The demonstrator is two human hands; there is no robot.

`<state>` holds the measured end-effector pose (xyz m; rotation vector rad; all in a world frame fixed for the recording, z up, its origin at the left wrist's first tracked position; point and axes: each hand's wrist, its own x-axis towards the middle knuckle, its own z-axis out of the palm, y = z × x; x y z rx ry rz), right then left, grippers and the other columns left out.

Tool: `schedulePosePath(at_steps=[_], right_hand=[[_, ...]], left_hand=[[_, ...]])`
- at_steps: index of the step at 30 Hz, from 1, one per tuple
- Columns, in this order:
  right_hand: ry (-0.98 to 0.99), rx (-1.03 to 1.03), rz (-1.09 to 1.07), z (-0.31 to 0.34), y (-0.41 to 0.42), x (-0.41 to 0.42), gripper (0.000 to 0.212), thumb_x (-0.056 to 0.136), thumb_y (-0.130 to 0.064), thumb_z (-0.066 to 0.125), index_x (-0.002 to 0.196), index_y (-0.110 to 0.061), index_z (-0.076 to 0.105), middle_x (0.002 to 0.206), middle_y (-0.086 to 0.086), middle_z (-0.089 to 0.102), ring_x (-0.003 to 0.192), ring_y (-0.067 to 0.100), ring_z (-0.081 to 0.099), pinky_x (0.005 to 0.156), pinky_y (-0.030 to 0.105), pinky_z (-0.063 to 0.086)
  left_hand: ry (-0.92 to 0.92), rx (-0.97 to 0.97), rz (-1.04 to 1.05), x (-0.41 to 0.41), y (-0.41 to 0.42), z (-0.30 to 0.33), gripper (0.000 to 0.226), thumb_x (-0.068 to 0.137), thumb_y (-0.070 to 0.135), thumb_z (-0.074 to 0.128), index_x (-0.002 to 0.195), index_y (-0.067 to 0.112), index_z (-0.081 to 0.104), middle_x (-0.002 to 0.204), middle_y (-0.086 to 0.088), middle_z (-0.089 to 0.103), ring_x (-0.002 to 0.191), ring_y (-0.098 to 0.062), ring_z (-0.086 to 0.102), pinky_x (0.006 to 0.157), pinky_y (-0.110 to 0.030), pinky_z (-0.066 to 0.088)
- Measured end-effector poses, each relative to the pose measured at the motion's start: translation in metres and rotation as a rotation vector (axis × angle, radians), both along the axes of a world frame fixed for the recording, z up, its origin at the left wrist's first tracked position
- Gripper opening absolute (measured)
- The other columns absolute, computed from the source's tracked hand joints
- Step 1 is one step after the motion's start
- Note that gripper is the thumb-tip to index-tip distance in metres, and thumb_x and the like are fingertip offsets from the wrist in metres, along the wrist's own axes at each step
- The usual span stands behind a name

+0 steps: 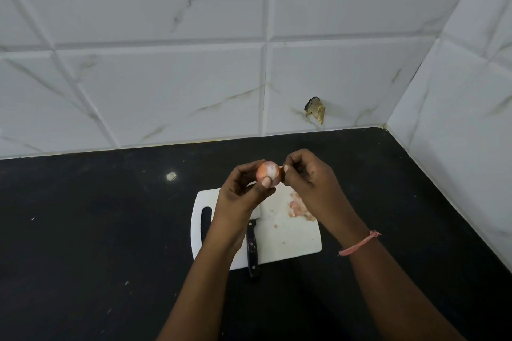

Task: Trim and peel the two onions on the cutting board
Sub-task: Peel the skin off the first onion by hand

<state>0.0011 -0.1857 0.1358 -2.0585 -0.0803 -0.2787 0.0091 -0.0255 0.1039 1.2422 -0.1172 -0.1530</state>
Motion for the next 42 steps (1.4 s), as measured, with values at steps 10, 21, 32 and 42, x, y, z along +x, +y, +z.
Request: schedulePosePath(at_steps=[10, 21, 32, 42], right_hand=[[-0.059, 0.176, -0.114, -0.003, 0.011, -0.011, 0.011, 0.085, -0.022, 0.072, 0.095, -0.017, 0.072, 0.086, -0.01, 0.072, 0.082, 0.007, 0.069, 0.072, 0.016, 0.055], [-0.074, 0.029, -0.095, -0.009, 0.017, 0.0, 0.004, 0.092, -0.015, 0.058, 0.096, -0.013, 0.06, 0.093, -0.002, 0.059, 0.086, 0.01, 0.061, 0.072, 0.014, 0.05], [0.041, 0.082, -0.047, -0.011, 0.013, -0.002, 0.007, 0.095, -0.017, 0.054, 0.097, -0.022, 0.058, 0.09, -0.008, 0.061, 0.084, 0.002, 0.059, 0.069, 0.007, 0.046], [0.071, 0.222, -0.111, -0.01, 0.018, -0.008, 0.007, 0.098, -0.018, 0.051, 0.097, -0.022, 0.056, 0.094, -0.004, 0.062, 0.091, 0.012, 0.062, 0.067, 0.012, 0.049]], left_hand=[[0.001, 0.046, 0.099, 0.002, -0.005, -0.003, 0.048, 0.073, 0.017, 0.08, 0.117, 0.014, 0.061, 0.121, -0.005, 0.068, 0.111, -0.018, 0.066, 0.096, -0.037, 0.054], [-0.039, 0.091, 0.139, 0.001, -0.01, -0.003, 0.041, 0.078, 0.013, 0.078, 0.115, 0.019, 0.06, 0.118, 0.0, 0.068, 0.109, -0.013, 0.067, 0.089, -0.028, 0.056], [0.122, -0.03, 0.059, -0.003, -0.012, -0.002, 0.052, 0.082, 0.037, 0.072, 0.127, 0.015, 0.059, 0.126, -0.007, 0.067, 0.115, -0.023, 0.067, 0.105, -0.045, 0.049], [0.401, -0.397, 0.024, -0.009, -0.024, 0.009, 0.038, 0.101, 0.018, 0.05, 0.137, 0.007, 0.05, 0.116, -0.014, 0.072, 0.107, -0.024, 0.071, 0.091, -0.031, 0.057]])
